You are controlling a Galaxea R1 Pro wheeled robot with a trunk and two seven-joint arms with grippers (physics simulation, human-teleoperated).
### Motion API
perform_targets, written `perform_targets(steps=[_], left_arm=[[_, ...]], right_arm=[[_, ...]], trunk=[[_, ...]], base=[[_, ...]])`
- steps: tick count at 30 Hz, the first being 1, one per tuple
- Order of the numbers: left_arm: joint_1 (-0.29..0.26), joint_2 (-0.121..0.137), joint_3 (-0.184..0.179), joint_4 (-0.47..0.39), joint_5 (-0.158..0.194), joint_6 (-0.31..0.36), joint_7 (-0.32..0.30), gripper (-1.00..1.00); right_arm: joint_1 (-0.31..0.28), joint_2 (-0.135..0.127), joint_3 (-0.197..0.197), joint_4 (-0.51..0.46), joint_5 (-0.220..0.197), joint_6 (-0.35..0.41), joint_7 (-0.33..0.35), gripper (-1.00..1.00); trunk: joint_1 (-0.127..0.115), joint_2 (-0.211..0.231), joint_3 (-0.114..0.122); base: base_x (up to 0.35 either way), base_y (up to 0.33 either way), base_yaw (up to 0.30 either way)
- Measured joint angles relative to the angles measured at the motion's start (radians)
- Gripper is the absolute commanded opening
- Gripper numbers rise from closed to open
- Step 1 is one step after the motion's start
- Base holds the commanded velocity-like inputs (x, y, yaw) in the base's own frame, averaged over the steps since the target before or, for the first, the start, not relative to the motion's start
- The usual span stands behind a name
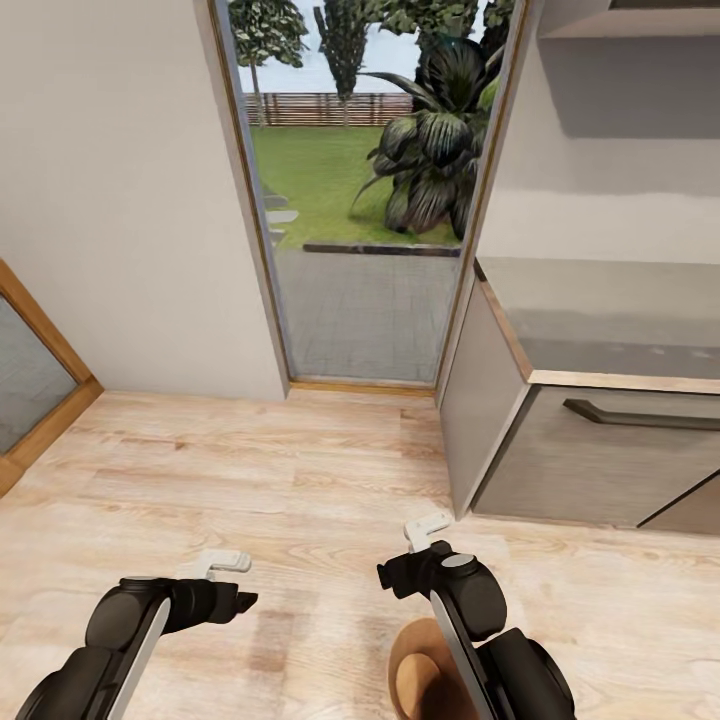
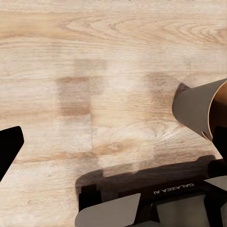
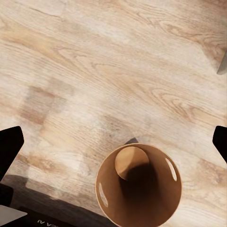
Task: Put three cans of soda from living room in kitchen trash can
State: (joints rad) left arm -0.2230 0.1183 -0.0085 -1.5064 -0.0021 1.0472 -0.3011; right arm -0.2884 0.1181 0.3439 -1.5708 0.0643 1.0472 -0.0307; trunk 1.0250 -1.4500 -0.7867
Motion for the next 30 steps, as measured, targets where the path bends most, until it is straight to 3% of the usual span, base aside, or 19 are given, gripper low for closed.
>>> perform_targets(steps=[21,27,30], left_arm=[[0.0,0.0,0.007,0.0,-0.001,0.0,-0.001,1.0],[0.0,0.001,0.006,0.014,-0.005,-0.023,-0.002,1.0],[0.001,0.004,0.006,0.065,-0.007,-0.039,0.001,1.0]], right_arm=[[0.002,-0.003,0.01,0.012,-0.002,0.0,0.001,1.0],[0.008,-0.003,0.009,0.09,-0.003,0.0,0.002,1.0],[0.009,-0.003,0.004,0.151,-0.003,0.0,0.0,1.0]], trunk=[[0.0,0.0,0.0],[0.0,0.0,0.0],[0.0,0.0,0.0]], base=[[0.0,0.0,0.0],[0.0,0.0,0.0],[0.0,0.0,0.0]])
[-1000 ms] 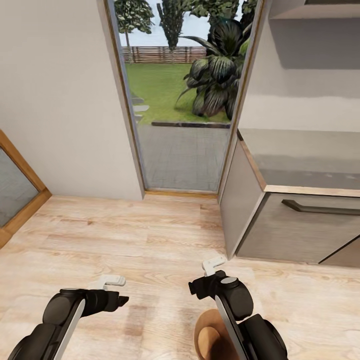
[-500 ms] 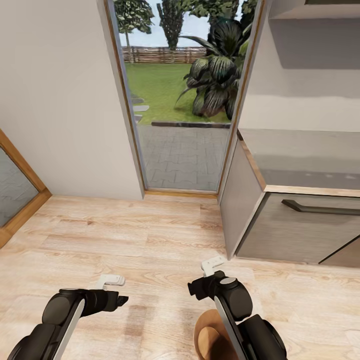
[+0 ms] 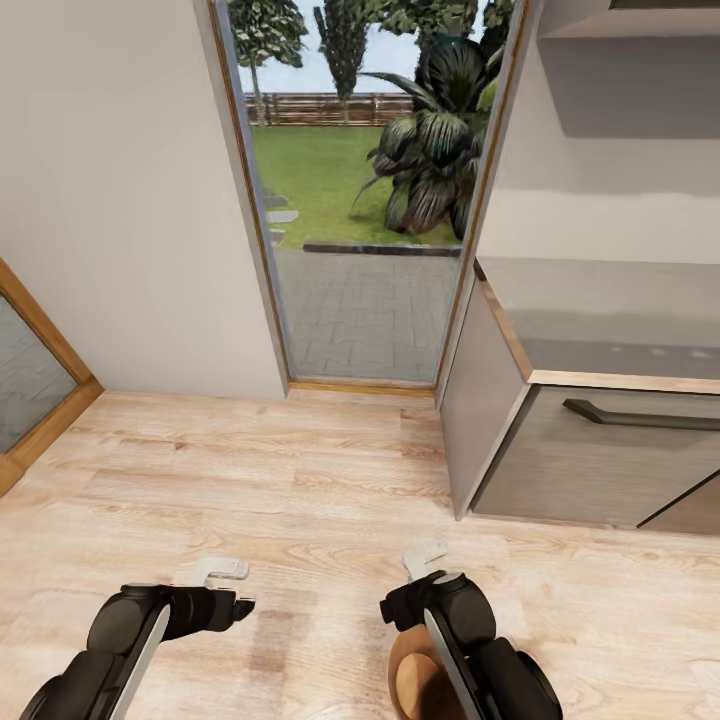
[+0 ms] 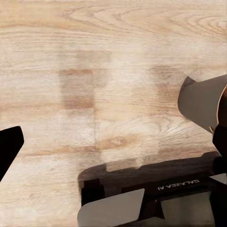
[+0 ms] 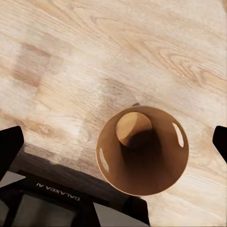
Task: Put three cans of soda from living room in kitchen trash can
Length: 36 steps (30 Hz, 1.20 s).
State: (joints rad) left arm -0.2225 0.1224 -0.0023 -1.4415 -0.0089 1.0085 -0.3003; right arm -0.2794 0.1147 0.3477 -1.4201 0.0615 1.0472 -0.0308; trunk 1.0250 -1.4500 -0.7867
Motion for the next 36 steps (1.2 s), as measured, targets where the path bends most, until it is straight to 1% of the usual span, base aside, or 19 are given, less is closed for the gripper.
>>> perform_targets(steps=[2,3,6,7,9,11,12,13,14,15,16,18,20,25,29,30,31,32,36], left_arm=[[0.0,0.0,0.0,0.038,0.0,-0.013,0.0,1.0],[0.0,0.0,0.001,0.083,-0.001,-0.027,0.001,1.0],[0.0,0.001,0.003,0.167,0.001,-0.048,0.001,1.0],[0.0,0.001,0.004,0.227,0.0,-0.064,0.002,1.0],[0.0,0.002,0.004,0.295,0.001,-0.087,0.002,1.0],[0.0,0.002,0.005,0.363,0.002,-0.114,0.003,1.0],[0.0,0.003,0.004,0.427,0.001,-0.14,0.003,1.0],[-0.001,0.003,0.004,0.461,0.002,-0.153,0.004,1.0],[-0.001,0.003,0.004,0.517,0.001,-0.178,0.005,1.0],[-0.001,0.003,0.004,0.545,0.003,-0.192,0.007,1.0],[-0.001,0.003,0.004,0.585,0.003,-0.214,0.011,1.0],[-0.002,0.003,0.004,0.614,0.004,-0.231,0.016,1.0],[-0.002,0.003,0.005,0.632,0.004,-0.242,0.02,1.0],[-0.003,0.0,0.004,0.651,0.005,-0.255,0.025,1.0],[-0.003,-0.002,0.004,0.653,0.006,-0.259,0.026,1.0],[-0.007,-0.002,0.004,0.655,0.005,-0.261,0.027,1.0],[-0.011,-0.003,0.004,0.657,0.005,-0.261,0.027,1.0],[-0.018,-0.004,0.004,0.662,0.005,-0.263,0.028,1.0],[-0.027,-0.006,0.004,0.672,0.004,-0.272,0.03,1.0]], right_arm=[[0.001,0.0,-0.001,0.027,0.0,0.0,0.0,1.0],[0.001,0.0,-0.002,0.061,-0.001,0.0,0.001,1.0],[0.001,0.002,-0.002,0.123,-0.001,0.0,0.001,1.0],[0.002,0.002,-0.003,0.16,-0.002,0.0,0.002,1.0],[0.002,0.002,-0.005,0.197,-0.004,0.0,0.003,1.0],[0.002,0.002,-0.015,0.229,-0.017,0.0,0.004,1.0],[0.002,0.001,-0.04,0.256,-0.042,-0.01,0.004,1.0],[0.002,0.0,-0.058,0.27,-0.061,-0.017,0.004,1.0],[0.002,-0.001,-0.1,0.297,-0.099,-0.026,0.004,1.0],[0.002,-0.002,-0.125,0.311,-0.12,-0.03,0.004,1.0],[0.002,-0.003,-0.169,0.338,-0.151,-0.04,0.004,1.0],[0.002,-0.005,-0.206,0.361,-0.176,-0.057,0.004,1.0],[0.002,-0.006,-0.23,0.378,-0.19,-0.081,0.004,1.0],[0.002,-0.012,-0.263,0.401,-0.205,-0.126,0.004,1.0],[0.002,-0.042,-0.276,0.409,-0.211,-0.142,-0.003,1.0],[0.002,-0.057,-0.281,0.41,-0.21,-0.145,-0.004,1.0],[0.002,-0.064,-0.287,0.411,-0.212,-0.147,-0.005,1.0],[0.002,-0.076,-0.307,0.412,-0.211,-0.149,-0.004,1.0],[0.002,-0.091,-0.369,0.413,-0.211,-0.16,0.0,1.0]], trunk=[[0.0,0.0,0.0],[0.0,0.0,0.0],[0.0,0.0,0.0],[0.0,0.0,0.0],[0.0,0.0,0.0],[0.0,0.0,0.0],[0.0,0.0,0.0],[0.0,0.0,0.0],[0.0,0.0,0.0],[0.0,0.0,0.0],[0.0,0.0,0.0],[0.0,0.0,0.0],[0.0,0.0,0.0],[0.0,0.0,0.0],[0.0,0.0,0.0],[0.0,0.0,0.0],[0.0,0.0,0.0],[0.0,0.0,0.0],[0.0,0.0,0.0]], base=[[0.0,0.0,0.0],[0.0,0.0,0.0],[0.0,0.0,0.0],[0.0,0.0,0.0],[0.0,0.0,0.0],[0.0,0.0,0.0],[0.0,0.0,0.0],[0.0,0.0,0.0],[0.0,0.0,0.0],[0.0,0.0,0.0],[0.0,0.0,0.0],[0.0,0.0,0.0],[0.0,0.0,0.0],[0.0,0.0,0.0],[0.0,0.0,0.0],[0.0,0.0,0.0],[0.0,0.0,0.0],[0.0,0.0,0.0],[0.0,0.0,0.0]])
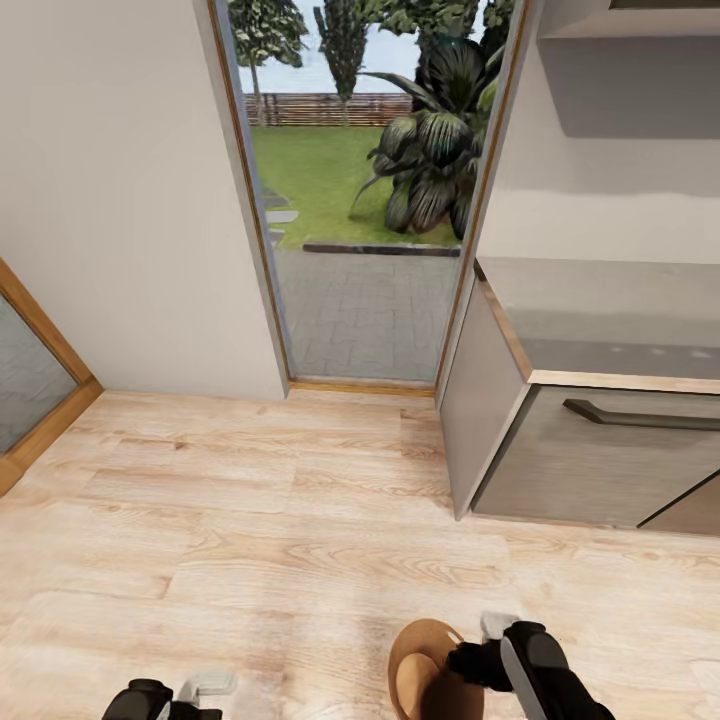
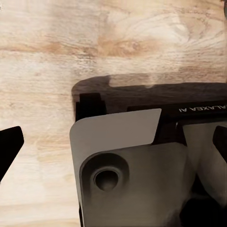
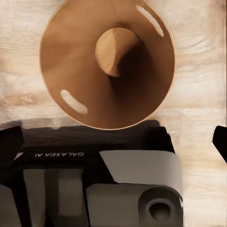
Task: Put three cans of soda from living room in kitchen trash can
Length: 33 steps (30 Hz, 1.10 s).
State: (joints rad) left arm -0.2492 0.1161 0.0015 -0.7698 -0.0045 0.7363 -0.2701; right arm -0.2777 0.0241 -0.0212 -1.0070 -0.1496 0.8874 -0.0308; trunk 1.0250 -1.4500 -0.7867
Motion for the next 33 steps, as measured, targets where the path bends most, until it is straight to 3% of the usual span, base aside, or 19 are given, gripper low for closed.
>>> perform_targets(steps=[3,7,12,16,26,33], left_arm=[[-0.006,-0.002,0.001,0.005,0.0,-0.008,0.019,1.0],[-0.012,-0.003,0.001,0.007,0.0,-0.012,0.029,1.0],[-0.018,-0.004,0.002,0.007,0.001,-0.013,0.032,1.0],[-0.021,-0.004,0.002,0.007,0.001,-0.017,0.032,1.0],[-0.025,-0.004,0.002,0.007,0.002,-0.044,0.032,1.0],[-0.025,-0.004,0.0,0.006,0.009,-0.072,0.032,1.0]], right_arm=[[0.0,-0.019,-0.045,0.027,0.004,-0.063,-0.003,1.0],[0.0,-0.046,-0.059,0.093,0.004,-0.125,-0.005,1.0],[0.0,-0.057,-0.058,0.169,0.006,-0.201,-0.006,1.0],[0.0,-0.062,-0.054,0.198,0.007,-0.214,-0.006,1.0],[0.0,-0.062,-0.047,0.211,0.008,-0.224,-0.007,1.0],[0.0,-0.059,-0.025,0.212,0.008,-0.285,-0.006,1.0]], trunk=[[0.0,0.0,0.0],[0.0,0.0,0.0],[0.0,0.0,0.0],[0.0,0.0,0.0],[0.0,0.0,0.0],[0.0,0.0,0.0]], base=[[0.0,0.0,0.0],[0.0,0.0,0.0],[0.0,0.0,0.0],[0.0,0.0,0.0],[0.0,0.0,0.0],[0.0,0.0,0.0]])
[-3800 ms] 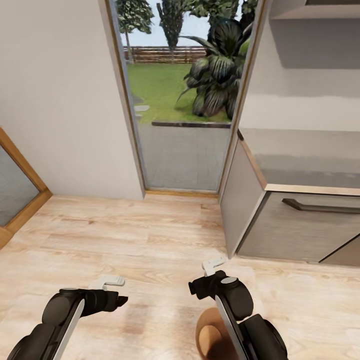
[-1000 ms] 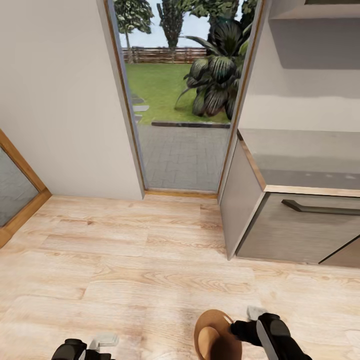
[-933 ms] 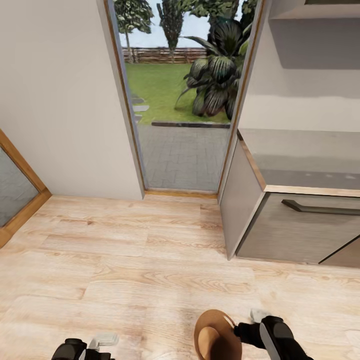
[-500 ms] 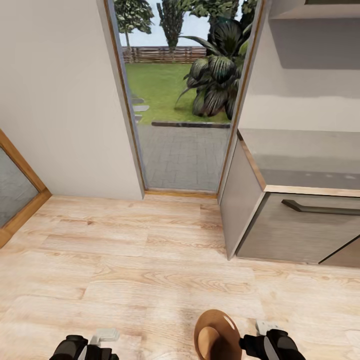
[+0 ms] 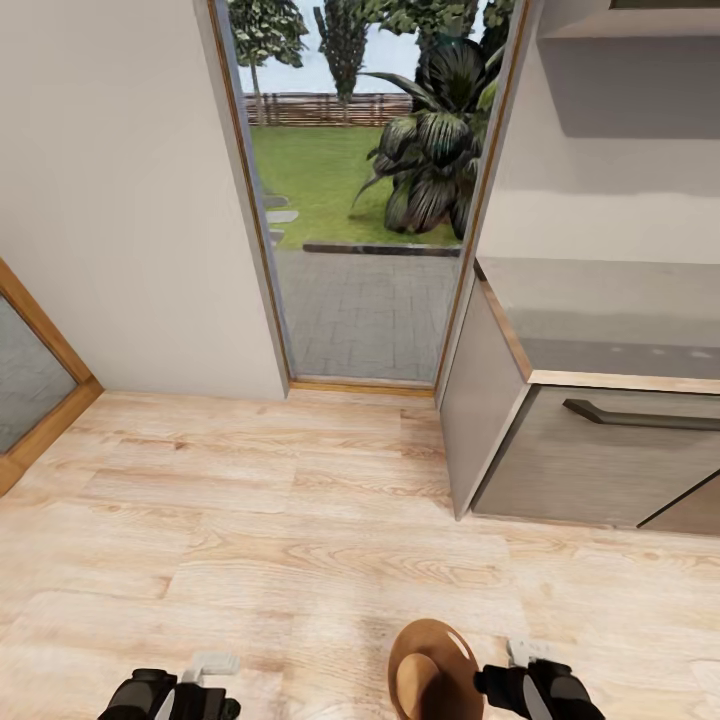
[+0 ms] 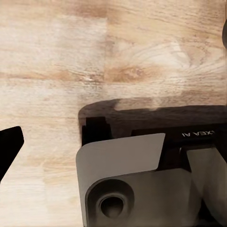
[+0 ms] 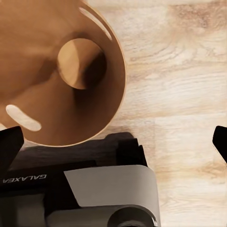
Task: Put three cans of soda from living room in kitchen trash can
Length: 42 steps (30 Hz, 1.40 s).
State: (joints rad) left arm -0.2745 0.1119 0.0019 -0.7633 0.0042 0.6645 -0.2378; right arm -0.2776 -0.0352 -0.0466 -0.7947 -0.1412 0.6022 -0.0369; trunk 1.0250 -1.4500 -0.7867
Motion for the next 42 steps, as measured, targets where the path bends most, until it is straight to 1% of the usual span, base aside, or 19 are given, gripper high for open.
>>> perform_targets(steps=[5,7,9,15,19,36,39,42], left_arm=[[0.0,0.003,0.0,-0.001,0.002,-0.032,-0.001,1.0],[0.0,0.005,0.0,0.0,0.002,-0.039,-0.002,1.0],[-0.006,0.008,0.0,0.0,0.002,-0.054,-0.004,1.0],[-0.015,0.004,0.002,0.001,0.002,-0.066,-0.006,1.0],[-0.016,0.002,0.004,-0.003,0.003,-0.069,-0.007,1.0],[-0.017,0.002,0.006,-0.016,0.005,-0.069,-0.008,1.0],[-0.017,0.002,0.006,-0.038,0.005,-0.067,-0.008,1.0],[-0.017,0.002,0.006,-0.12,0.005,-0.053,-0.006,1.0]], right_arm=[[0.0,-0.002,0.052,0.001,0.008,-0.018,-0.001,1.0],[0.0,-0.002,0.06,0.002,0.008,-0.028,-0.001,1.0],[0.0,-0.004,0.068,0.029,0.009,-0.054,-0.001,1.0],[-0.001,-0.004,0.072,0.099,0.011,-0.129,-0.001,1.0],[-0.001,-0.006,0.073,0.12,0.011,-0.157,-0.001,1.0],[-0.002,-0.008,0.076,0.131,0.015,-0.171,-0.001,1.0],[-0.002,-0.008,0.075,0.131,0.015,-0.171,-0.001,1.0],[-0.001,-0.008,0.076,0.131,0.015,-0.171,-0.001,1.0]], trunk=[[0.0,0.0,0.0],[0.0,0.0,0.0],[0.0,0.0,0.0],[0.0,0.0,0.0],[0.0,0.0,0.0],[0.0,0.0,0.0],[0.0,0.0,0.0],[0.0,0.0,0.0]], base=[[0.0,0.0,0.0],[0.0,0.0,0.0],[0.0,0.0,0.0],[0.0,0.0,0.0],[0.0,0.0,0.0],[0.0,0.0,0.0],[0.0,0.0,0.0],[0.0,0.0,0.0]])
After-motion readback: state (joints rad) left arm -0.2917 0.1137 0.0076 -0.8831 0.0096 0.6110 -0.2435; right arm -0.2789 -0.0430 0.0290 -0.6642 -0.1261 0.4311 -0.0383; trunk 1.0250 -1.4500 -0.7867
